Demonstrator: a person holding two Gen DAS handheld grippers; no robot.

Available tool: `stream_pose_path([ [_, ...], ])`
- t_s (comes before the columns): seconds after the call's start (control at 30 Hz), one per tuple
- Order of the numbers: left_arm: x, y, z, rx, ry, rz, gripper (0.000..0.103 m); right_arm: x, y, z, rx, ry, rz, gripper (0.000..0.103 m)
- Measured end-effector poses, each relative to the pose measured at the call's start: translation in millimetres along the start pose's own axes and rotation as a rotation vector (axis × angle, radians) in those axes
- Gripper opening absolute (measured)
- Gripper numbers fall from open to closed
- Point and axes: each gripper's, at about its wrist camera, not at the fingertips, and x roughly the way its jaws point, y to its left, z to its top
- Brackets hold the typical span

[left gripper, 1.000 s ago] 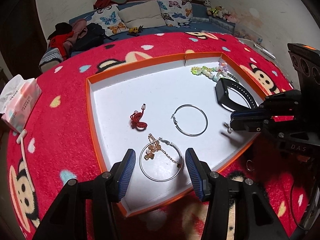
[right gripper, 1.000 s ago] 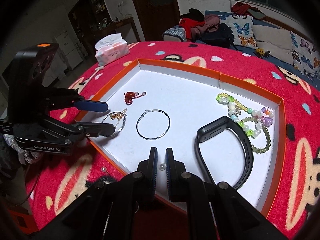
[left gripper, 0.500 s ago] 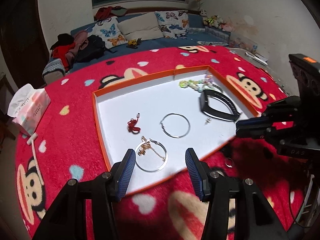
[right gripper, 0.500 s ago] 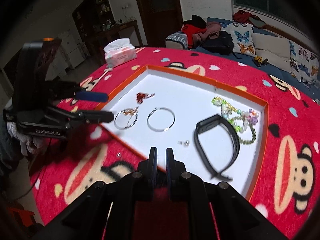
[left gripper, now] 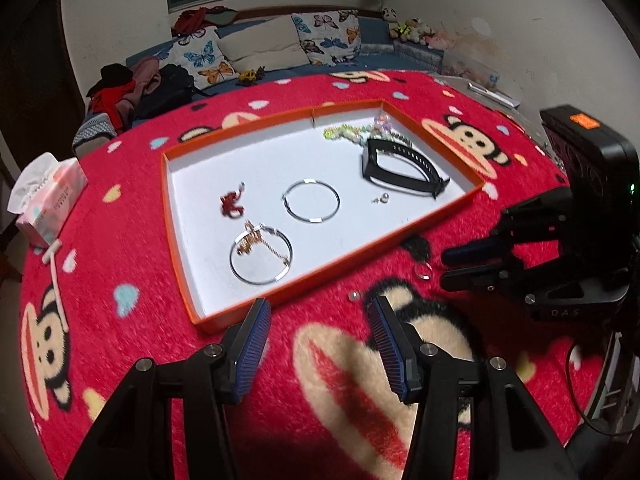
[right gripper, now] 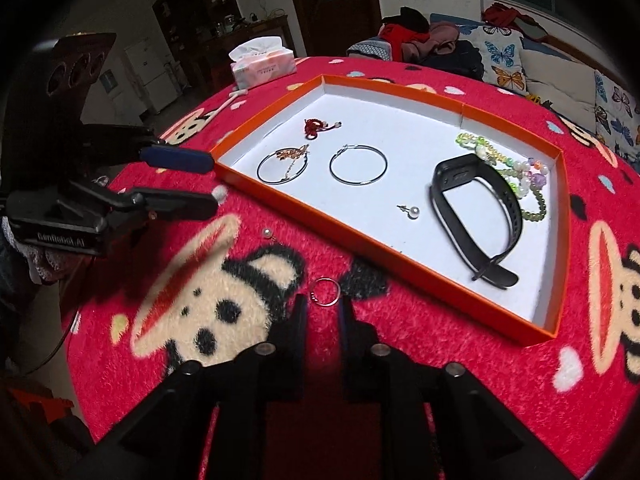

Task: Organize jewelry
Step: 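Move the right tool down to the small silver ring on the rug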

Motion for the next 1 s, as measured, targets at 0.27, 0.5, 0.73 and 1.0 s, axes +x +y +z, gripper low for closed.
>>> stream_pose_path([
  [0.27,13,-3,-9,0.005,0.029,-0.024,0.056,8,5,0,-0.021,0.000,-0.030,0.027],
  [0.5,19,-7,-7,0.022,0.035,-0.034,0.055,14,10,3,-0.044,-0.005,-0.063,0.027],
  [0.73,28,-14,-3,0.046,0.032,-0.039,0.055,15,15,2,-0.074,-0.006,-0.090,0.027],
  [1.0,39,-21,4,0.084,0.018,-0.042,0.055,14,13,0,-0.068,-0.016,-0.091,0.020],
])
